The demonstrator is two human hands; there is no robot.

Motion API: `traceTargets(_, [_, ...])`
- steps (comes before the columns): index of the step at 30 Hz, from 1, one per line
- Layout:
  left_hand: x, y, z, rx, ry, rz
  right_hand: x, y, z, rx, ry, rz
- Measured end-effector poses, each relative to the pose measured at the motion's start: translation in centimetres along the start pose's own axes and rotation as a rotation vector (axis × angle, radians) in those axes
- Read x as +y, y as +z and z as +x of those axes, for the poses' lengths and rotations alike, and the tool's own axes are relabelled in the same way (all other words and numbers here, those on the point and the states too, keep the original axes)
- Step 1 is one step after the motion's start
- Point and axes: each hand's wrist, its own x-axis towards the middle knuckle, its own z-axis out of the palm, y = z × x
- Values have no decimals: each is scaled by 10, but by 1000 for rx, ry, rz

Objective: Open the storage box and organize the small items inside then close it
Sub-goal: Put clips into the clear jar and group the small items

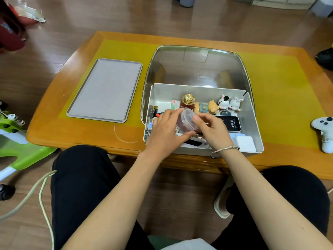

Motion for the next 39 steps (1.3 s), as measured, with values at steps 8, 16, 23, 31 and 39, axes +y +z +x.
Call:
traceTargets(8, [4,-4,-1,-48,8,-71,-4,10,-4,34,-14,-60])
traceTargets(16, [3,-3,-3,-52,38,-109,-1,10,-4,75,8,-49])
traceTargets(23, [3,-4,-4,-59,61,-106,0,12,-2,101,-21,-132])
traceTargets(31, [0,-4,-3,-51,68,-138,0,9,0,31,-1,-115])
traceTargets(39, [1,-11,3,92,-105,-457,-3,0,1,-52,-5,252])
